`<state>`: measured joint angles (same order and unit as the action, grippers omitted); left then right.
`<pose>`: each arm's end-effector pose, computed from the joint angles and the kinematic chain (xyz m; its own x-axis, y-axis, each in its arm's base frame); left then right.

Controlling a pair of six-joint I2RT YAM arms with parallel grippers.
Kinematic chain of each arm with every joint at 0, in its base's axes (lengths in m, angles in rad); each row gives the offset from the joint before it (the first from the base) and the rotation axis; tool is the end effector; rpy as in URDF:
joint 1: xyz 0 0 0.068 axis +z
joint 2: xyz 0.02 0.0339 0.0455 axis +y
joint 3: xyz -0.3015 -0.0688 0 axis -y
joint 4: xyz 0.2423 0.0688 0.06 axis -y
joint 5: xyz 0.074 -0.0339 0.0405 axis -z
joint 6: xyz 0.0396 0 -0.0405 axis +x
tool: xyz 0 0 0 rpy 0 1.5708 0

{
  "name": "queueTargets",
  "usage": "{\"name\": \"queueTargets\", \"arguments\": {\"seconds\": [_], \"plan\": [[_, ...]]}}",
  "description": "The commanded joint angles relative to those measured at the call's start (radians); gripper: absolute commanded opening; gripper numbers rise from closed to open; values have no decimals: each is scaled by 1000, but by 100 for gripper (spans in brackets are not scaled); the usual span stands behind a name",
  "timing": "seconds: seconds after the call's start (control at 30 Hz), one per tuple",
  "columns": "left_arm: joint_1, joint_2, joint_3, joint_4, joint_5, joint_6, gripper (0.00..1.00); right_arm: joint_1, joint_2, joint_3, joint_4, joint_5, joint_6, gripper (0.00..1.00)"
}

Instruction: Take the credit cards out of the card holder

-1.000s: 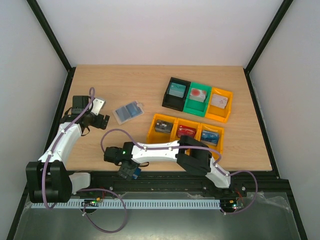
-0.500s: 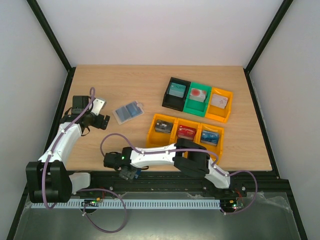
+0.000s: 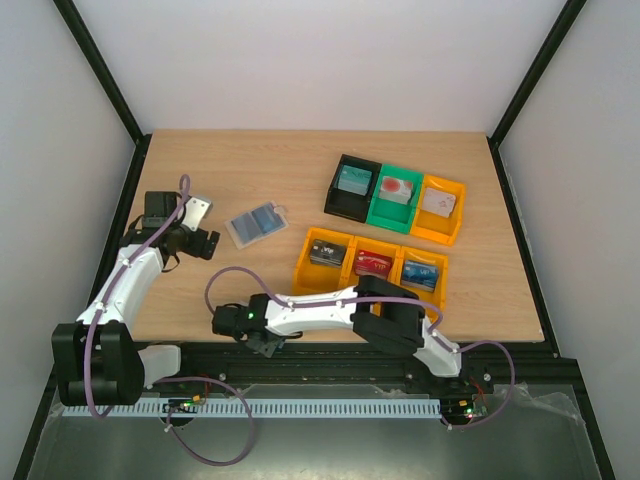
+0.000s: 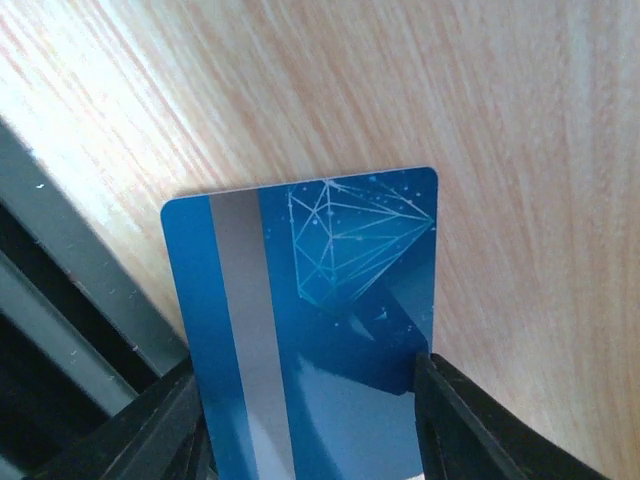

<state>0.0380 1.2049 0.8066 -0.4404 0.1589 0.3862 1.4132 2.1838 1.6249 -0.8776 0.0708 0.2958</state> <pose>0.2344 0.0026 0.2722 -0.6628 0.3470 -0.6635 0.3431 0.9284 0.1428 0.0727 0.4399 0.1700 -0.4355 -0.8878 -0.1485 -0.8956 0.4440 -0.0280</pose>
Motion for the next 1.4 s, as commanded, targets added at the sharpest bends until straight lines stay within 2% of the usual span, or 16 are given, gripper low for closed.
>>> {"name": "queueTargets", "arguments": {"seconds": [0.0, 0.17, 0.3, 0.4, 0.5, 0.6, 0.7, 0.77, 0.83, 0.9, 0.97, 1.03, 1.1, 1.17, 1.23, 1.37], "plan": [[5, -12, 22, -26, 13, 16, 99, -21, -25, -67, 3, -126, -12, 51], [8, -42, 30, -45, 94, 22, 99, -70, -82, -137, 60, -227, -18, 49], [8, -124, 38, -111, 315, 120, 99, -102, -108, -179, 114, -317, -21, 49], [8, -204, 16, -220, 479, 322, 99, -131, -126, -219, 152, -372, -24, 48], [8, -296, -29, -294, 543, 533, 97, -166, -146, -266, 200, -443, -24, 48], [7, -351, -39, -364, 599, 673, 93, -198, -165, -318, 267, -507, -8, 48], [8, -278, 34, -522, 703, 737, 90, -233, -174, -370, 323, -575, 11, 48], [13, -191, 95, -643, 771, 779, 85, -255, -186, -400, 356, -602, 20, 48], [9, -129, 131, -841, 848, 1007, 78, -274, -196, -426, 385, -637, 21, 48], [-18, -161, 122, -847, 848, 1064, 72, -288, -196, -446, 407, -670, 17, 48], [-66, -243, 86, -792, 786, 1123, 71, -298, -192, -455, 411, -680, 7, 48], [-184, -337, 29, -663, 656, 1077, 71, -310, -191, -462, 418, -683, 3, 48], [-340, -397, -31, -591, 501, 1101, 71, -322, -193, -472, 436, -703, 5, 48], [-489, -398, -67, -569, 381, 1137, 71, -332, -195, -477, 451, -725, 8, 48], [-591, -373, -92, -517, 338, 1115, 67, -336, -195, -480, 455, -738, 2, 48], [-648, -362, -180, -345, 305, 1183, 61, -343, -198, -499, 473, -762, 0, 48]]}}
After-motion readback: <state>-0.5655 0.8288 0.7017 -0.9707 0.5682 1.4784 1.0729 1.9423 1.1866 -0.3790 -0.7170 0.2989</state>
